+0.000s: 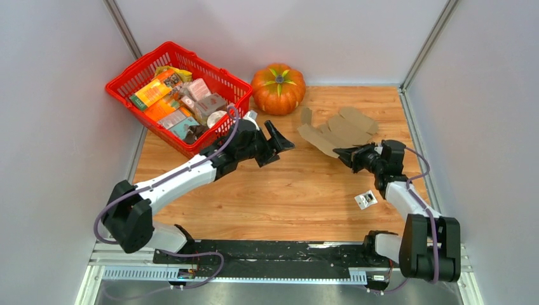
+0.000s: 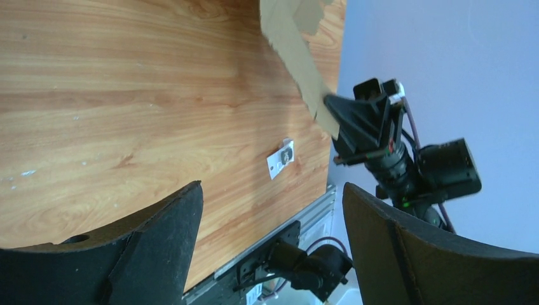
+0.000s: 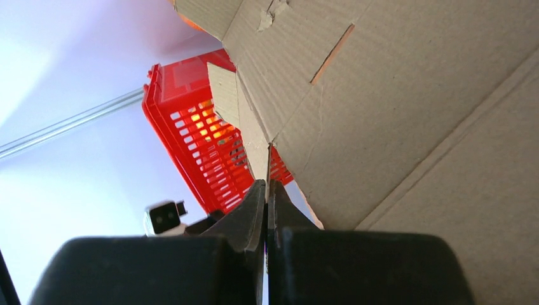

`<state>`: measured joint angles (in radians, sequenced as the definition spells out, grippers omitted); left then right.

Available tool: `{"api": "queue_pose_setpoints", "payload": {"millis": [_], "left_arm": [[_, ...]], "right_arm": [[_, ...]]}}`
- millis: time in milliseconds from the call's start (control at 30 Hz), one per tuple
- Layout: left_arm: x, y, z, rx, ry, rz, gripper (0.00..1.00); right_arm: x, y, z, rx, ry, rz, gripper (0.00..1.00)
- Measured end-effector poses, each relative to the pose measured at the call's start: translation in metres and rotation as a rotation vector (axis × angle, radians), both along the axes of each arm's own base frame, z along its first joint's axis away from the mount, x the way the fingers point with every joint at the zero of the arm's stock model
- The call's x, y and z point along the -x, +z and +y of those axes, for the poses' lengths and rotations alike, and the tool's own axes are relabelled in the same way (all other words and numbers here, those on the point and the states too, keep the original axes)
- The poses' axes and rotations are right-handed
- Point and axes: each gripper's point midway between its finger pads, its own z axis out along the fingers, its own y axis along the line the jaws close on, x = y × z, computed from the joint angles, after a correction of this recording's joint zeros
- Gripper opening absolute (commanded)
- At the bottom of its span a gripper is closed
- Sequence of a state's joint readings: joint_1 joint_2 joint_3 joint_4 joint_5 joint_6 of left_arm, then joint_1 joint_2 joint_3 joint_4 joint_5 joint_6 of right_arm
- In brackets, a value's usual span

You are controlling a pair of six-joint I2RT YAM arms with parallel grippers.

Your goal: Fold the paper box

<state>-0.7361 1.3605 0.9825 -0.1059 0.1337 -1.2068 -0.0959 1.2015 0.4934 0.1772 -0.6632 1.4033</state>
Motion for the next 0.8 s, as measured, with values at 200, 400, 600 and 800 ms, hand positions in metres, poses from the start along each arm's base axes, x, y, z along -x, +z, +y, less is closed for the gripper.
{"api": "queue_pose_setpoints", "payload": {"millis": [200, 400, 600, 800], "left_arm": [[-0.018, -0.009, -0.024, 0.016, 0.01, 0.002, 0.79], [-0.032, -0.03, -0.054, 0.025, -0.009, 0.0, 0.79], [-0.032, -0.052, -0.078, 0.026, -0.037, 0.002, 0.68], [-0.032, -0.062, -0.095, 0.021, -0.054, -0.005, 0.45]], "right_arm": [[0.021, 0.009, 0.014, -0.016, 0.033, -0.041, 0.0], [0.026, 0.015, 0.022, -0.032, 0.065, -0.067, 0.0], [0.03, 0.012, 0.03, -0.062, 0.105, -0.055, 0.0], [0.036, 0.006, 0.033, -0.073, 0.124, -0.037, 0.01]]}}
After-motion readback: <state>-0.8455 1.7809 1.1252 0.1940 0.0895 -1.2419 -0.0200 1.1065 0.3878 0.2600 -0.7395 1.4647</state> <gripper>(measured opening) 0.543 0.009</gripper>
